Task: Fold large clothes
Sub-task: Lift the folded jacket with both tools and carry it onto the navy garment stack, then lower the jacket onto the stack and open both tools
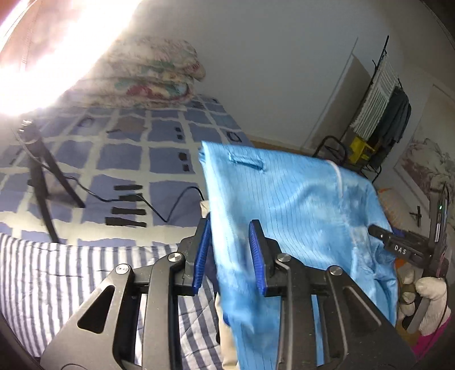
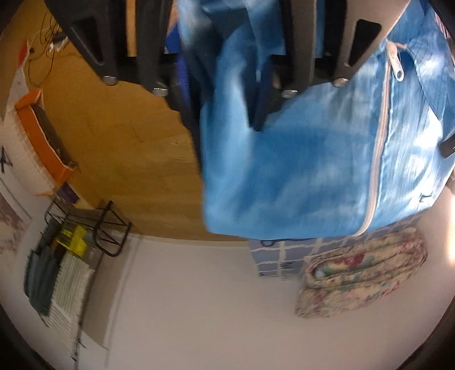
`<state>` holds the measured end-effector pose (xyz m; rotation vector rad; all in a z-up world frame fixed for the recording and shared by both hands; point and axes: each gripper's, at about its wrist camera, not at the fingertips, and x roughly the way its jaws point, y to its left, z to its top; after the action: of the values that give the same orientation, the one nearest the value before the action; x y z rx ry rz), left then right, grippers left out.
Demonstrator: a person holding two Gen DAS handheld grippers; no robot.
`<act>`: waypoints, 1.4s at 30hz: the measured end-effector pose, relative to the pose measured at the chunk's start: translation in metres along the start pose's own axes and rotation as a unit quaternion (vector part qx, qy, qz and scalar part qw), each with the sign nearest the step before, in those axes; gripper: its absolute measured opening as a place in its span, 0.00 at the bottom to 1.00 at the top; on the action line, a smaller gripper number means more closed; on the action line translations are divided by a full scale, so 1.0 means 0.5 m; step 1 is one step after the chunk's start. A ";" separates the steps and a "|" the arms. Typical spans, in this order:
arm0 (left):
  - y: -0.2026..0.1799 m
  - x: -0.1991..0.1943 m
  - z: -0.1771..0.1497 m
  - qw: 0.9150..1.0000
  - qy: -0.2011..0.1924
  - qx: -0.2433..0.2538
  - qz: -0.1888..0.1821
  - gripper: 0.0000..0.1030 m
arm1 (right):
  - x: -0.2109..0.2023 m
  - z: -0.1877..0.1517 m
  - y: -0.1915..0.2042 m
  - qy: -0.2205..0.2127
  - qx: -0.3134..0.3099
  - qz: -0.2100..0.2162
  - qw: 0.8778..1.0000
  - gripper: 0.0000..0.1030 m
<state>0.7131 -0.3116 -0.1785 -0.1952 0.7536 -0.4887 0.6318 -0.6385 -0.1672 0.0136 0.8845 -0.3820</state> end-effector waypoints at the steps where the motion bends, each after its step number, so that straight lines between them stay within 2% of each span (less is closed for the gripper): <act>1: 0.002 -0.017 0.000 1.000 -0.004 -0.002 -0.001 0.27 | -0.009 -0.004 -0.008 0.000 0.002 -0.004 1.000 0.45; 7: -0.013 -0.109 -0.021 0.999 -0.022 0.023 0.000 0.27 | -0.070 -0.032 -0.026 -0.002 0.009 -0.026 1.000 0.46; 14: -0.036 -0.253 -0.062 0.998 -0.045 0.043 -0.001 0.27 | -0.190 -0.061 -0.013 -0.031 0.016 -0.038 0.999 0.46; 20: -0.059 -0.425 -0.075 0.996 -0.074 0.050 -0.002 0.27 | -0.348 -0.082 0.014 -0.067 0.009 -0.029 0.997 0.46; 26: -0.094 -0.620 -0.104 0.992 -0.104 0.071 0.012 0.27 | -0.541 -0.114 0.044 -0.104 0.004 0.009 0.995 0.46; 34: -0.111 -0.831 -0.201 0.989 -0.124 0.081 0.019 0.27 | -0.721 -0.215 0.112 -0.132 -0.019 0.046 0.990 0.46; 37: -0.120 -0.886 -0.241 0.988 -0.126 0.086 0.010 0.27 | -0.770 -0.272 0.131 -0.134 -0.013 0.067 0.989 0.47; 42: -0.126 -0.954 -0.318 0.987 -0.126 0.099 0.024 0.27 | -0.820 -0.385 0.134 -0.132 0.022 0.104 0.986 0.49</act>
<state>0.2823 -0.1319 0.0185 -0.0511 0.4580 -0.4787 0.2751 -0.4125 0.0103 0.0941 0.6056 -0.2022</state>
